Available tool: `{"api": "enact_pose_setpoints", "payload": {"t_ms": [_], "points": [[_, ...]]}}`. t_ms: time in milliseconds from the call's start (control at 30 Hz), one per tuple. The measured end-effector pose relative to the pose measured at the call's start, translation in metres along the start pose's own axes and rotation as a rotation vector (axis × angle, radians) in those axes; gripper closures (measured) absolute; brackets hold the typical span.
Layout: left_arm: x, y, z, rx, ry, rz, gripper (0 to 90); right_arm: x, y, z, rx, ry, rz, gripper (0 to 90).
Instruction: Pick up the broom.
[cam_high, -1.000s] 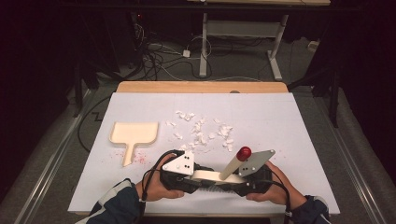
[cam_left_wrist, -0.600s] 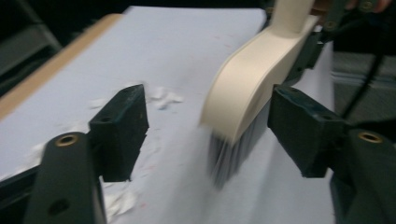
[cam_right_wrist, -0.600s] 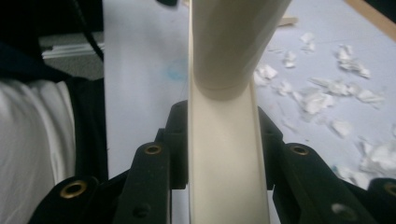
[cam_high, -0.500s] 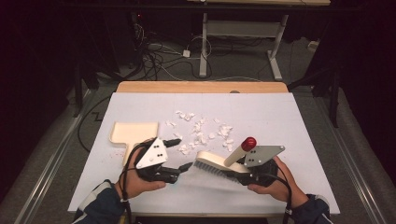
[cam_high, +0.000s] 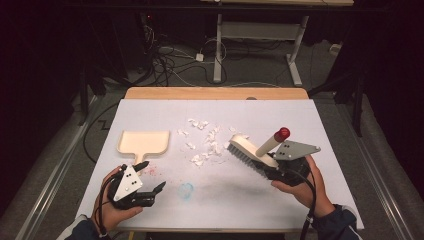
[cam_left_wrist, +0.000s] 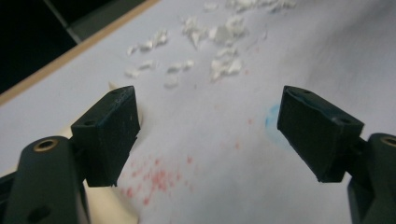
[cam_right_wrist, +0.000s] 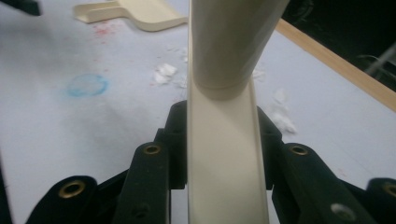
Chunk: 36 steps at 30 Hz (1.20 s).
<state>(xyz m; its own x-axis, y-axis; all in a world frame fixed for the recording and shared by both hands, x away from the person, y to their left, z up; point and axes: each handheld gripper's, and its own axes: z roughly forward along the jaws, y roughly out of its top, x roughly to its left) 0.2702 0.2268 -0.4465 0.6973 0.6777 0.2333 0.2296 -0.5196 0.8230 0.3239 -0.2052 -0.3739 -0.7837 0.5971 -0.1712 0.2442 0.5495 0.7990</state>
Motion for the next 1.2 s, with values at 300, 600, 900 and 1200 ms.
{"api": "enact_pose_setpoints", "payload": {"t_ms": [300,600,900,1200], "points": [[0.012,-0.019,-0.010,0.033,0.043,-0.039,20.7,-0.021,-0.005,0.000,0.023,-0.088,0.064,67.4],[0.016,-0.024,-0.007,0.054,0.041,-0.057,20.7,-0.037,-0.010,0.003,0.049,-0.177,0.081,67.5],[0.016,-0.025,-0.006,0.068,0.036,-0.054,20.7,-0.049,-0.011,0.017,0.068,-0.210,0.093,67.5],[0.017,-0.026,-0.006,0.075,0.027,-0.050,20.7,-0.054,-0.009,0.029,0.065,-0.211,0.098,67.4]]}}
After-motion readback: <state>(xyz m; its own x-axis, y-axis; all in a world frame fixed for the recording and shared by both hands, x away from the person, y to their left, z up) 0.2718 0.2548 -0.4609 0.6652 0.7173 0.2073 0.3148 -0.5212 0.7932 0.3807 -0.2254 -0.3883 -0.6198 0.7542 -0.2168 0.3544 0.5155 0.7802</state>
